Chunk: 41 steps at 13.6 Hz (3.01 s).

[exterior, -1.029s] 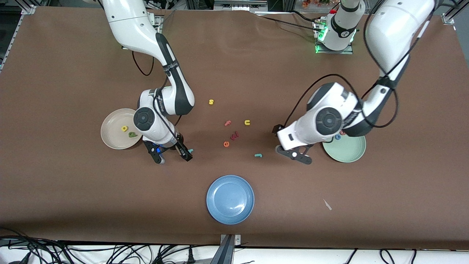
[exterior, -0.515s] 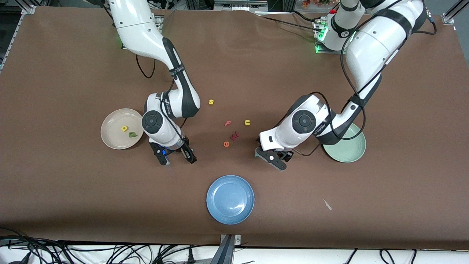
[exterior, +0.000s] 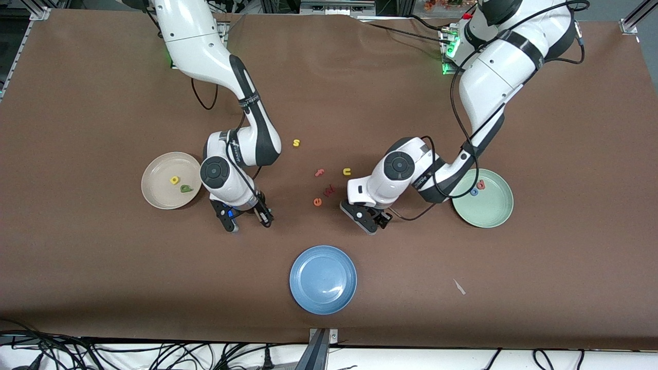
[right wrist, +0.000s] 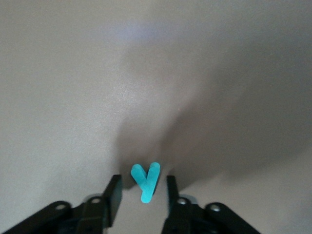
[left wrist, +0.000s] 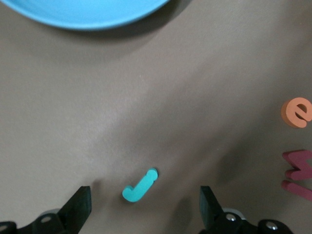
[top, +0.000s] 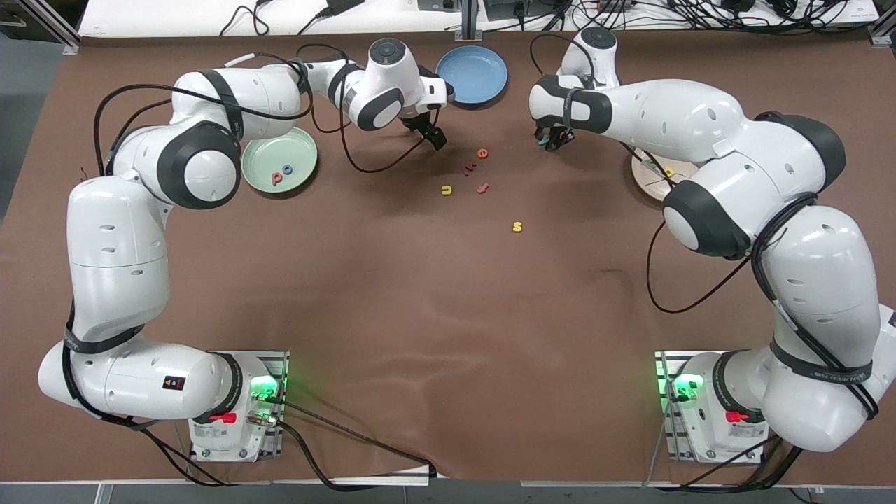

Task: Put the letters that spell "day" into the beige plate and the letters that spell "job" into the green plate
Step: 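Grasp the cyan y with the right gripper while the left gripper grasps the cyan j, then drop the y on the white plate while the left gripper drops the j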

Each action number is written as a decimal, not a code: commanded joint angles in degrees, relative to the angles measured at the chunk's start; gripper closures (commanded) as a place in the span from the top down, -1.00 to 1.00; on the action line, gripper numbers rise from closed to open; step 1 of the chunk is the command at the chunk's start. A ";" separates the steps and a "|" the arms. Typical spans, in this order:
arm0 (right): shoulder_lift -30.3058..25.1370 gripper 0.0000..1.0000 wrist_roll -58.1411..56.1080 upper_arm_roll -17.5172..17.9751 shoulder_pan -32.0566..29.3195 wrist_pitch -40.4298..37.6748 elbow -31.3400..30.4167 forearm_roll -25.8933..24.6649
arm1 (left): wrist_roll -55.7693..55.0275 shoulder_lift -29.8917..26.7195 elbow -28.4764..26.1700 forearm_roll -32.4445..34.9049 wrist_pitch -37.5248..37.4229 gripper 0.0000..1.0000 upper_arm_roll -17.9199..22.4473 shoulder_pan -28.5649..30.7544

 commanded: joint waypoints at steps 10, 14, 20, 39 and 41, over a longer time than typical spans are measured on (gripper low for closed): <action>-1.33 -1.00 -10.72 -1.54 0.00 -7.18 2.39 -4.28 | 3.02 1.08 1.70 8.26 -0.31 -0.13 1.67 -2.02; -8.71 -1.00 -36.88 -7.86 0.18 -16.16 -5.77 -5.52 | 2.32 0.99 1.70 7.29 -0.31 -1.00 1.67 -1.93; -19.89 -1.00 -53.92 -13.66 0.44 -18.80 -21.25 -17.73 | 2.75 -4.71 0.55 6.76 -9.86 -1.00 -2.53 3.85; -17.34 1.00 -56.23 -17.19 0.35 -37.52 -7.47 -12.55 | 8.29 -5.08 -10.16 9.73 -36.55 -1.00 -17.58 35.68; -17.43 1.00 -54.81 -17.10 1.14 -37.52 -5.63 -12.72 | 5.85 -4.99 -10.35 10.19 -35.56 -0.57 -17.06 35.42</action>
